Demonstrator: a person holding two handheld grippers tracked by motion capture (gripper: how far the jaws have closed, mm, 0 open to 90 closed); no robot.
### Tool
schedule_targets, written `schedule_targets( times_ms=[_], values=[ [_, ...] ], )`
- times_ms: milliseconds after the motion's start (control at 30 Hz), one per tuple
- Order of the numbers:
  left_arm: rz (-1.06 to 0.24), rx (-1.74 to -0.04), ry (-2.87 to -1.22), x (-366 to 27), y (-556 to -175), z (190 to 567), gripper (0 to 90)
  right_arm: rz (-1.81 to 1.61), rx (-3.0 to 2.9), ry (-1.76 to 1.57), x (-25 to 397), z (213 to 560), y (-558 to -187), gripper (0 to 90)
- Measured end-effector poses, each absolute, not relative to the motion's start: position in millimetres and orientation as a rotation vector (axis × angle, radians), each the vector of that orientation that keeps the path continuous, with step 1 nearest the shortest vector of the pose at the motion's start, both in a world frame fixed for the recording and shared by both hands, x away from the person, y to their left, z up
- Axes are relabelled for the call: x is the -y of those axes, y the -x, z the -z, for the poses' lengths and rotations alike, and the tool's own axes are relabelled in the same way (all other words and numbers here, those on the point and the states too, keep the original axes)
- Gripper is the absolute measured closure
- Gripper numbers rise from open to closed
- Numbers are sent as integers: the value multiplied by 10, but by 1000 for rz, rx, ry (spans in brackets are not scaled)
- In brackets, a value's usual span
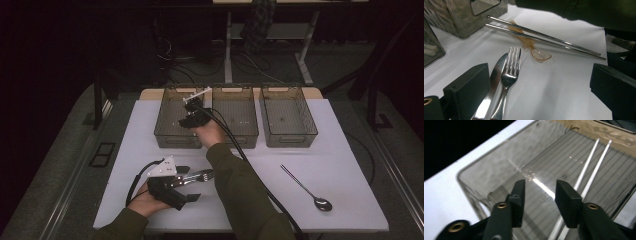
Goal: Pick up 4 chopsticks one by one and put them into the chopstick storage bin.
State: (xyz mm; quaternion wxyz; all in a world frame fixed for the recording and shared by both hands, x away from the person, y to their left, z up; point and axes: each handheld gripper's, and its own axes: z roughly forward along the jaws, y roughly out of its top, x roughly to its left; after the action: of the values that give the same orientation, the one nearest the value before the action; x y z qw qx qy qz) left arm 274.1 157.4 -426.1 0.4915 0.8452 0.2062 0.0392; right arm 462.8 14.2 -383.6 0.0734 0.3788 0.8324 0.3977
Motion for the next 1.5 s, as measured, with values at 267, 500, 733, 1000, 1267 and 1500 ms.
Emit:
schedule_targets(
  times_ms=[267,500,733,1000,1267,1500],
  values=[
    [-96,-499,-2048,-1579,-2742,4259,17,-1265,-2498,-1044,0,3634,-4552,455],
    [-94,-499,-2047,-1580,-2745,4261,17,-1310,-2474,-995,204,3500,-4422,395],
    [-95,-503,-2051,-1575,-2746,4265,17,-1312,-2473,-982,444,3474,-4275,381],
    [-97,-506,-2057,-1574,-2747,4267,17,-1308,-2470,-1012,789,3511,-4113,380],
    [-97,-510,-2059,-1565,-2749,4278,17,-1317,-2460,-1017,1090,3567,-3963,379],
    [-100,-515,-2055,-1570,-2752,4277,17,-1330,-2462,-1005,1309,3625,-3810,379]
  ],
)
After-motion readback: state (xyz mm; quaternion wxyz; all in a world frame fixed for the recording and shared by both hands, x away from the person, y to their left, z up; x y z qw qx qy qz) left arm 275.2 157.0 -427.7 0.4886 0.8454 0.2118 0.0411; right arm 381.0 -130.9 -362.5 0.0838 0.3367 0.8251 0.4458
